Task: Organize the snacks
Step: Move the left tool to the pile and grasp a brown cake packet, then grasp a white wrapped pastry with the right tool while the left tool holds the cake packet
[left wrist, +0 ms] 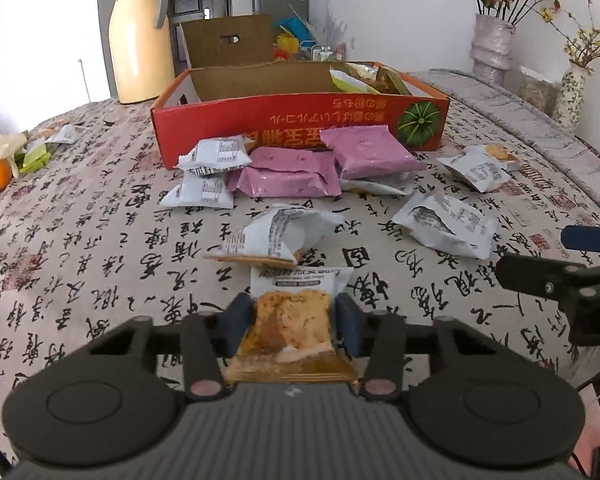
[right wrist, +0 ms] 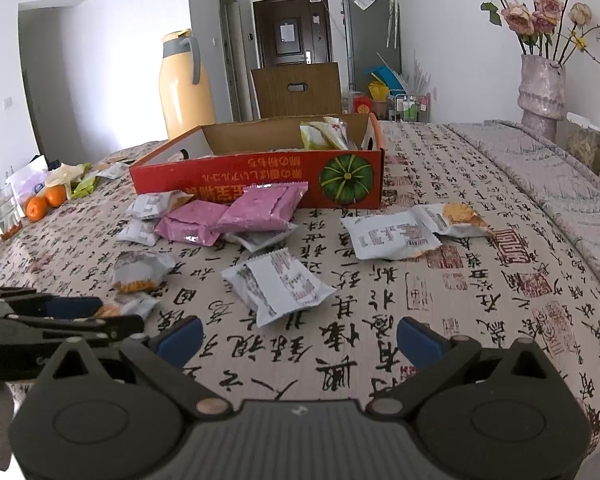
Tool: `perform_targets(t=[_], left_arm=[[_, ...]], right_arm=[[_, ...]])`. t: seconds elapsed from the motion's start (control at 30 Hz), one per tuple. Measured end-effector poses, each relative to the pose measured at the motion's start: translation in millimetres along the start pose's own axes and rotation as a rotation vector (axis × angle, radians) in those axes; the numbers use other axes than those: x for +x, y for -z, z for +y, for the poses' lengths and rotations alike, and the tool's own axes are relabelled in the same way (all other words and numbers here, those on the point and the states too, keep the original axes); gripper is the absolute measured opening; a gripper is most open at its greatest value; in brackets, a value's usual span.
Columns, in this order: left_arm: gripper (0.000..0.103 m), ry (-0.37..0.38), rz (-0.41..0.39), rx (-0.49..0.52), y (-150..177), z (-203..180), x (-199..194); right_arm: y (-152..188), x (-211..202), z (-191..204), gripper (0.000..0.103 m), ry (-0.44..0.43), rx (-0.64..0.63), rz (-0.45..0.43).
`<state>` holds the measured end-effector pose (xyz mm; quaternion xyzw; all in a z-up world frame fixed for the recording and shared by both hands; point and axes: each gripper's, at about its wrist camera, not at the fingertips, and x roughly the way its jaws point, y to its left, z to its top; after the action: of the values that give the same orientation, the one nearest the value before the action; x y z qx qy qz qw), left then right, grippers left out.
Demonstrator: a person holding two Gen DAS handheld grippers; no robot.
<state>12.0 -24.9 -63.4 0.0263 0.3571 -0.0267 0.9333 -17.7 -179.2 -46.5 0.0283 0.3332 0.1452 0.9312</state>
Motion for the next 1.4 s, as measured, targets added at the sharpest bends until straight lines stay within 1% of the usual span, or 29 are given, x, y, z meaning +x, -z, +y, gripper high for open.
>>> perform_targets(t=[0.1, 0.2, 0.3, 0.5, 0.67, 0.83, 1.0, 1.2, 1.3, 1.37, 1.4], left_arm=[[0.04, -0.011, -0.001, -0.017, -1, 3, 0], [0.04, -0.007, -0.004, -0.025, -2, 5, -2], [0.04, 0.002, -0.026, -0.024, -3, 6, -10], [0.04, 0.035, -0.099, -0.031, -14, 8, -35], [0.04, 0.036, -0.149, -0.046, -27, 12, -47], [0.04, 0.027, -0.155, -0.06, -35, 18, -45], [0.04, 0.02, -0.154, -0.066, -40, 24, -39], [0.04, 0.017, -0.156, -0.073, -45, 30, -31], [0.04, 0.023, -0.155, -0.076, -46, 32, -26], [0.04, 0.025, -0.15, -0.08, -46, 34, -23], [0.04, 0.025, -0.147, -0.082, -46, 34, -21]], right_arm=[[2, -1, -1, 0.103, -0.002, 0.003, 0.0], [4, -2, -1, 0.103, -0.003, 0.007, -0.001], [4, -2, -1, 0.103, -0.005, 0.007, -0.001], [1, 1, -1, 0.103, -0.003, 0.0, -0.007], [-6, 10, 0, 0.103, 0.007, -0.017, -0.009], [-18, 27, 3, 0.103, 0.012, -0.04, -0.003], [-27, 49, 9, 0.103, 0.012, -0.076, 0.021], [-31, 70, 18, 0.103, 0.005, -0.113, 0.046], [-31, 77, 18, 0.1, 0.009, -0.117, 0.052], [-31, 79, 18, 0.089, 0.002, -0.122, 0.058], [-30, 81, 18, 0.086, -0.002, -0.126, 0.065]])
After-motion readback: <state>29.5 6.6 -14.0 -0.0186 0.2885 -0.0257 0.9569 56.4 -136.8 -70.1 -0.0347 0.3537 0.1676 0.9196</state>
